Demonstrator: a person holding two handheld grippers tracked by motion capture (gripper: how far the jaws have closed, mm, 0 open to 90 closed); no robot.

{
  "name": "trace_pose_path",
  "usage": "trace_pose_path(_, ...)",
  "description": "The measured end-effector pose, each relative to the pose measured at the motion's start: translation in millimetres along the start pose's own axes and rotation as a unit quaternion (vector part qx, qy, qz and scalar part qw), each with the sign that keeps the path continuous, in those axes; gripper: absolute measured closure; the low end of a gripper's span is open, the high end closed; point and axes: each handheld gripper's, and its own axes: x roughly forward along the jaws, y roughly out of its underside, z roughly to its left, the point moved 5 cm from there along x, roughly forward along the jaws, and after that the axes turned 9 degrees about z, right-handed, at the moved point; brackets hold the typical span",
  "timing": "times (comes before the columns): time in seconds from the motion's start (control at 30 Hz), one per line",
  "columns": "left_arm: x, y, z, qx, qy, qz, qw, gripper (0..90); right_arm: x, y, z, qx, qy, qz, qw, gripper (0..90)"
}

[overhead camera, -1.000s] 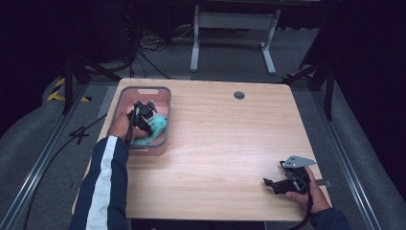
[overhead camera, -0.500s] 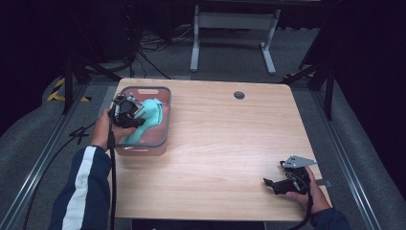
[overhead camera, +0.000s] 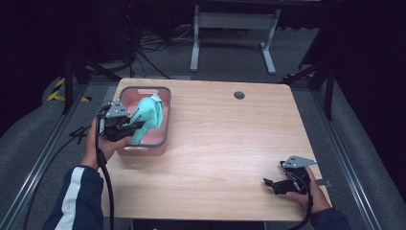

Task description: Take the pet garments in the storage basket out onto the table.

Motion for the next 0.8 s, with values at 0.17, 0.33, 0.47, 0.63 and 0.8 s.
trace_pose_path(0.17,-9.1,2.2,-7.7,0.001,-0.011,-0.026,0.9996,73.9,-0.1,0.2,0.0,0.000,0.000,0.000,1.0000,1.3)
trace_pose_path(0.33,-15.4,-2.0,-8.7,0.001,-0.011,-0.048,0.9988,73.9,-0.1,0.1,-0.1,0.000,0.000,0.000,1.0000,1.3)
trace_pose_path(0.47,-20.2,-8.5,-14.4,0.004,-0.003,-0.064,0.9980,74.0,-0.1,0.1,-0.1,0.000,0.000,0.000,1.0000,1.3)
trace_pose_path(0.63,-23.1,-15.4,-24.7,0.014,0.006,-0.072,0.9973,74.0,-0.1,0.2,-0.1,0.000,0.000,0.000,1.0000,1.3)
trace_pose_path(0.8,-26.5,-27.9,-38.8,0.035,0.022,-0.086,0.9954,74.0,-0.1,0.2,0.0,0.000,0.000,0.000,1.0000,1.3)
